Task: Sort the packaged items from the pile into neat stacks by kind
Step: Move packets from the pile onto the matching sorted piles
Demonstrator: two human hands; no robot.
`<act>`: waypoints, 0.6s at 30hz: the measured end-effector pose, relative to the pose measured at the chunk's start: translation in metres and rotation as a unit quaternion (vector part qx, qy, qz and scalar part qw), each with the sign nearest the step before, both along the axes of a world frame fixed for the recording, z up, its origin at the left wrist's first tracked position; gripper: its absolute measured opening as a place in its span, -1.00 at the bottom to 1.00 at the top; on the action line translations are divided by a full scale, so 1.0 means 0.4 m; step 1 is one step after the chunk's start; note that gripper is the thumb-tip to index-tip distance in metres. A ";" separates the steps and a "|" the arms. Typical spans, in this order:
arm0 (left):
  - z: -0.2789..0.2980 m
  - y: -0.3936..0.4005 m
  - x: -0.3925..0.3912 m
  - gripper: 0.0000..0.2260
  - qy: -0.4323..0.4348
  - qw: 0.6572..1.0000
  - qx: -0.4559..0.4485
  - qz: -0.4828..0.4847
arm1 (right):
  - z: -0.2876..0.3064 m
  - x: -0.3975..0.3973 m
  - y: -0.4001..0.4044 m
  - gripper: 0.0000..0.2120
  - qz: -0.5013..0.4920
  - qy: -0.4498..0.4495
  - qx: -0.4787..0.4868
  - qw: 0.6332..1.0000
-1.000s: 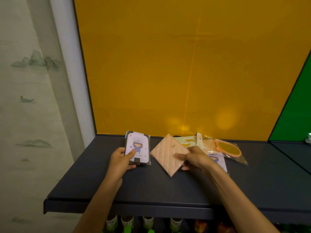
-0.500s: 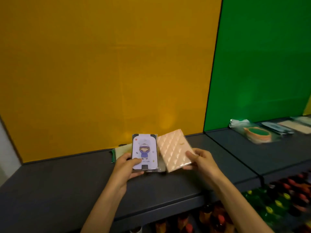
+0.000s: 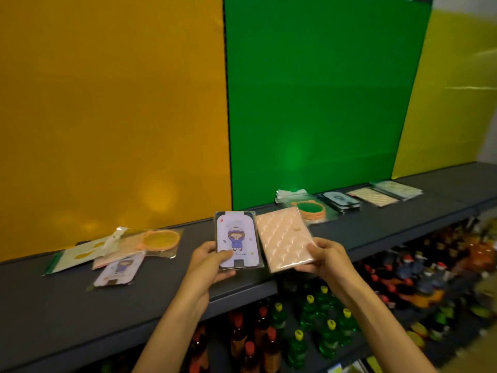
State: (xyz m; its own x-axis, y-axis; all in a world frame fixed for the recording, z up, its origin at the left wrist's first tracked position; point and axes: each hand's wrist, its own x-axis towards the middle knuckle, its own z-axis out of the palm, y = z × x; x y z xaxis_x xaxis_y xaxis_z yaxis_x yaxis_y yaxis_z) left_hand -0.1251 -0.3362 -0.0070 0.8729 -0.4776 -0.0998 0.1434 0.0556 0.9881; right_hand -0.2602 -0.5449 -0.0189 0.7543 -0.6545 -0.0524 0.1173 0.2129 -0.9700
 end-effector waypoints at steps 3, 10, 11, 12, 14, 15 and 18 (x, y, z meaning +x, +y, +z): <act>0.001 -0.121 -0.071 -0.84 -0.002 1.000 0.002 -0.001 | -0.006 -0.080 -0.110 -0.82 -0.013 -0.007 0.004 1.000; 0.008 -0.364 -0.167 -0.85 -0.007 1.000 0.021 -0.018 | -0.038 -0.188 -0.338 -0.83 -0.047 -0.023 0.007 0.999; 0.011 -0.397 -0.172 -0.84 -0.011 0.999 0.022 -0.021 | -0.040 -0.194 -0.367 -0.83 -0.050 -0.026 0.005 0.998; 0.013 -0.430 -0.174 -0.84 -0.014 0.999 0.021 -0.024 | -0.041 -0.201 -0.395 -0.83 -0.052 -0.030 0.002 0.998; 0.016 -0.499 -0.173 -0.83 -0.018 0.999 0.018 -0.027 | -0.043 -0.214 -0.454 -0.82 -0.055 -0.033 -0.008 0.998; 0.016 -0.535 -0.171 -0.83 -0.018 0.999 0.016 -0.027 | -0.044 -0.218 -0.484 -0.82 -0.056 -0.033 -0.012 0.998; 0.008 -0.648 -0.157 -0.80 -0.007 0.999 0.008 -0.034 | -0.047 -0.220 -0.586 -0.81 -0.060 -0.027 -0.016 0.998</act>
